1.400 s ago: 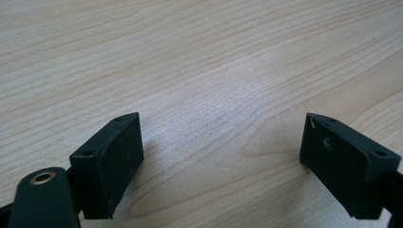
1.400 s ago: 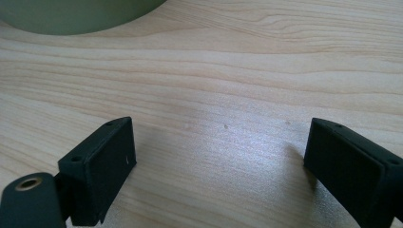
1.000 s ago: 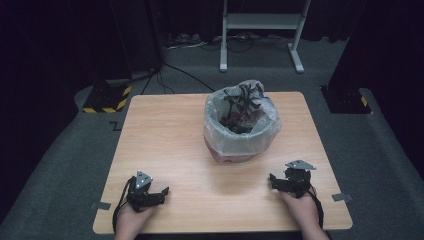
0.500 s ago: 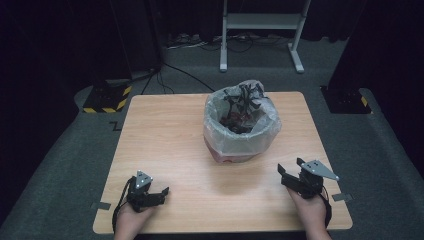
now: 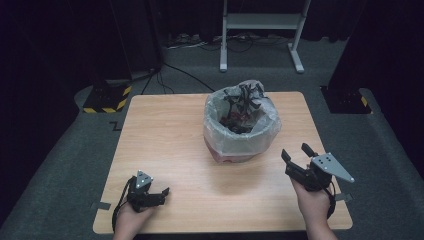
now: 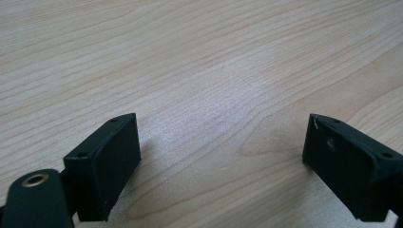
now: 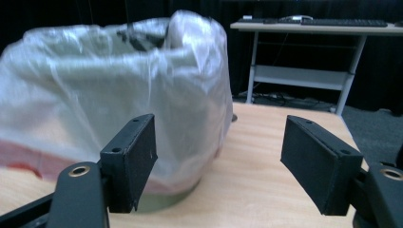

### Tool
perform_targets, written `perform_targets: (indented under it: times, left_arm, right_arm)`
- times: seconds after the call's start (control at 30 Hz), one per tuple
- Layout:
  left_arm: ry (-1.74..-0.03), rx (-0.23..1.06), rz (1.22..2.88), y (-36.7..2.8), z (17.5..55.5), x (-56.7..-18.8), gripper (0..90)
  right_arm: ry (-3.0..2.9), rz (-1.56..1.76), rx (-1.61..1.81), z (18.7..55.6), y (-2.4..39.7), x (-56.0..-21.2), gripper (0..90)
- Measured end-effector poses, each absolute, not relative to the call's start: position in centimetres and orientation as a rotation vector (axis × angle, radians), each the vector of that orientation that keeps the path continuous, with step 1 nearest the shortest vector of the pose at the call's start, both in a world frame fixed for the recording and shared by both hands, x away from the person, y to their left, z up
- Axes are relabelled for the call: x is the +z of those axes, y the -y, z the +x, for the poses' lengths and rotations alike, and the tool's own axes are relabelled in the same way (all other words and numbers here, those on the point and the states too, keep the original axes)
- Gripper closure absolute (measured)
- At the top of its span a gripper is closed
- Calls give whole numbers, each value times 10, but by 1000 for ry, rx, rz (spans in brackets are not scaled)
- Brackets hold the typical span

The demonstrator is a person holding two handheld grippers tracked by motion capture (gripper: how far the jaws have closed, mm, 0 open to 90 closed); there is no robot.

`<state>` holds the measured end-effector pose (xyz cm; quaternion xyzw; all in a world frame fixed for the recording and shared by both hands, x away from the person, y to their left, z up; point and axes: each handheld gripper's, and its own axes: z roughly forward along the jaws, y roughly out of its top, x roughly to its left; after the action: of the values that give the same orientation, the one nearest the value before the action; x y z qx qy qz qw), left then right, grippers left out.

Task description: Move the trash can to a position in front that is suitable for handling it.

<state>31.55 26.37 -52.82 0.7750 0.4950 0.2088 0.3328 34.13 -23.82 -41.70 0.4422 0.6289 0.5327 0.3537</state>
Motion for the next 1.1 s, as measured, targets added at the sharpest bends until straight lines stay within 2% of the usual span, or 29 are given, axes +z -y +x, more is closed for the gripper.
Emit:
perform_targets:
  times: [0.63, 1.1]
  left_arm:
    - [-1292, 546, 2026, -264, 315, -528, 117]
    - [-1289, 543, 2027, -264, 316, -528, 116]
  right_arm:
    - [-1575, 1116, 1415, 397, 210, -356, 429]
    - [-1645, 1185, 1326, 446, 191, -352, 500]
